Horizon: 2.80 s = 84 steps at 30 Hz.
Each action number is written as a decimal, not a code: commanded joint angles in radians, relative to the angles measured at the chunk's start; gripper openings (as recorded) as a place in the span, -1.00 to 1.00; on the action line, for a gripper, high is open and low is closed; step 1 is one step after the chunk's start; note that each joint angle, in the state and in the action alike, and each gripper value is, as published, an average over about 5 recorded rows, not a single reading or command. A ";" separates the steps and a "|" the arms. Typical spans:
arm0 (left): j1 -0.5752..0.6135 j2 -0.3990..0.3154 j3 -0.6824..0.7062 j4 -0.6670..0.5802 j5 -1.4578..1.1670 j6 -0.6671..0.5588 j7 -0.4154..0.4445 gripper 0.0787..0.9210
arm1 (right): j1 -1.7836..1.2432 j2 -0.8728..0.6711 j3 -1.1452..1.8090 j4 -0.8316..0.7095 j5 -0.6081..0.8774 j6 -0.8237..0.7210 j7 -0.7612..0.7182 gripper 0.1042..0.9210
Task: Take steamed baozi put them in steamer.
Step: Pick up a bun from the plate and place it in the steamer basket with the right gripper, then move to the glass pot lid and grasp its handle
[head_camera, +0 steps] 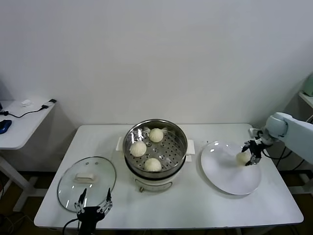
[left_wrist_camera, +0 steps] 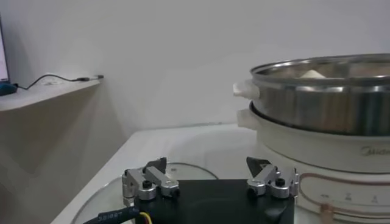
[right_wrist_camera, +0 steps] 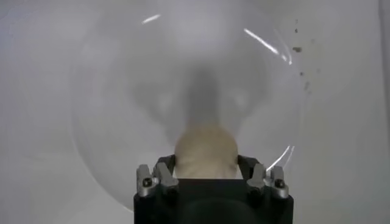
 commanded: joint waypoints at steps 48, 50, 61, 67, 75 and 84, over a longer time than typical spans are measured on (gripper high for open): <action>-0.002 0.015 0.003 -0.018 -0.007 0.005 -0.001 0.77 | 0.293 0.429 -0.324 0.386 0.491 -0.288 0.346 0.43; -0.002 0.015 0.002 -0.016 -0.008 0.005 -0.001 0.77 | 0.288 0.431 -0.324 0.384 0.485 -0.288 0.348 0.43; -0.002 0.014 0.004 -0.019 -0.009 0.004 -0.002 0.77 | 0.293 0.417 -0.306 0.379 0.480 -0.270 0.345 0.43; 0.002 0.013 0.004 -0.023 -0.008 0.002 -0.003 0.77 | 0.313 0.389 -0.290 0.384 0.523 -0.217 0.291 0.66; 0.010 0.011 0.005 -0.036 -0.014 0.000 -0.002 0.77 | 0.346 0.283 -0.163 0.380 0.593 -0.182 0.276 0.76; -0.004 0.022 -0.008 -0.047 -0.067 -0.015 0.005 0.77 | -0.011 0.045 0.421 0.370 0.617 -0.145 0.767 0.76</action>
